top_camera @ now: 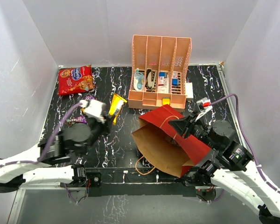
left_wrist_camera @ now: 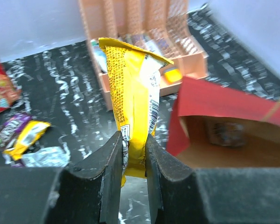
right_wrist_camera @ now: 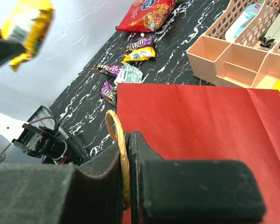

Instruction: Take the snacks out of the paper bag

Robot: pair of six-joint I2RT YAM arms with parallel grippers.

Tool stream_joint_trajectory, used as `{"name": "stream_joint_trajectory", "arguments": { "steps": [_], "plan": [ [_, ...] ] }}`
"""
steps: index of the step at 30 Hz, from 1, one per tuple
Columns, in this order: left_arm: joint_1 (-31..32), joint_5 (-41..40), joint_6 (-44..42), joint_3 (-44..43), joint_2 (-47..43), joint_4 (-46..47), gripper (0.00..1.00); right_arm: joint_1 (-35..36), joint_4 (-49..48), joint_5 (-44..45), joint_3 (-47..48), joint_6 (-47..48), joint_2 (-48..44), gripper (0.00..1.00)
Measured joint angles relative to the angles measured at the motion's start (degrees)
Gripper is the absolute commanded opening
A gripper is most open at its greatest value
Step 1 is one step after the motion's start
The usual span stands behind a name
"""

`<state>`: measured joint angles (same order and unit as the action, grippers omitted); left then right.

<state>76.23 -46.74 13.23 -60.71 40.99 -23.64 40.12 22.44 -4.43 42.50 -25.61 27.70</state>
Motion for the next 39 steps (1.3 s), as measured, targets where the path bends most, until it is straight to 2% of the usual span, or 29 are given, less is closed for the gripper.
{"name": "stream_joint_trajectory", "arguments": {
  "steps": [3, 6, 10, 15, 17, 18, 22, 25, 29, 31, 33, 37, 39],
  "plan": [
    [-0.92, -4.17, -4.24, 0.96, 6.05, 2.51, 0.28, 0.0, 0.04, -0.02, 0.0, -0.24, -0.37, 0.08],
    [-5.64, -2.75, -6.99, 3.37, 10.05, 6.71, 0.29, 0.0, 0.04, -0.02, 0.0, -0.59, -1.03, 0.08],
    [-20.24, 3.48, -6.32, 4.09, 15.19, 9.42, 0.28, 0.0, 0.09, 0.0, 0.0, -1.31, -1.44, 0.08],
    [-38.47, 10.84, -1.38, 4.15, 23.85, 9.49, 0.25, 0.0, 0.17, 0.0, 0.02, -1.53, -1.46, 0.08],
    [-43.87, 13.55, 0.74, 4.9, 26.16, 9.2, 0.29, 0.0, 0.26, 0.02, 0.07, -1.53, -1.46, 0.08],
    [-45.83, 14.8, 1.68, 5.73, 26.53, 8.96, 0.35, 0.0, 0.48, 0.02, 0.15, -1.51, -1.44, 0.08],
    [-47.43, 23.54, 4.22, 9.84, 24.46, 8.81, 0.66, 0.0, 1.29, 0.26, 0.59, -1.38, -1.33, 0.08],
    [-47.23, 33.88, 6.95, 12.63, 22.4, 10.78, 0.81, 0.0, 1.81, 0.66, 0.59, -1.27, -1.36, 0.08],
    [-47.19, 46.16, 9.66, 16.48, 23.85, 16.04, 0.83, 0.0, 1.77, 0.66, 0.59, -1.31, -1.36, 0.08],
    [-47.12, 49.59, 9.94, 16.92, 27.02, 17.4, 0.85, 0.0, 1.77, 0.63, 0.59, -1.33, -1.36, 0.08],
    [-47.08, 52.46, 9.6, 15.87, 32.61, 18.67, 0.86, 0.0, 1.79, 0.63, 0.59, -1.36, -1.4, 0.08],
    [-46.6, 55.41, 7.89, 8.44, 47.08, 16.63, 0.86, 0.0, 1.92, 0.79, 0.59, -1.36, -1.9, 0.08],
    [-46.1, 55.36, 6.64, 4.7, 52.72, 14.86, 0.83, 0.0, 2.01, 1.11, 0.59, -1.46, -2.62, 0.08]
  ]
}}
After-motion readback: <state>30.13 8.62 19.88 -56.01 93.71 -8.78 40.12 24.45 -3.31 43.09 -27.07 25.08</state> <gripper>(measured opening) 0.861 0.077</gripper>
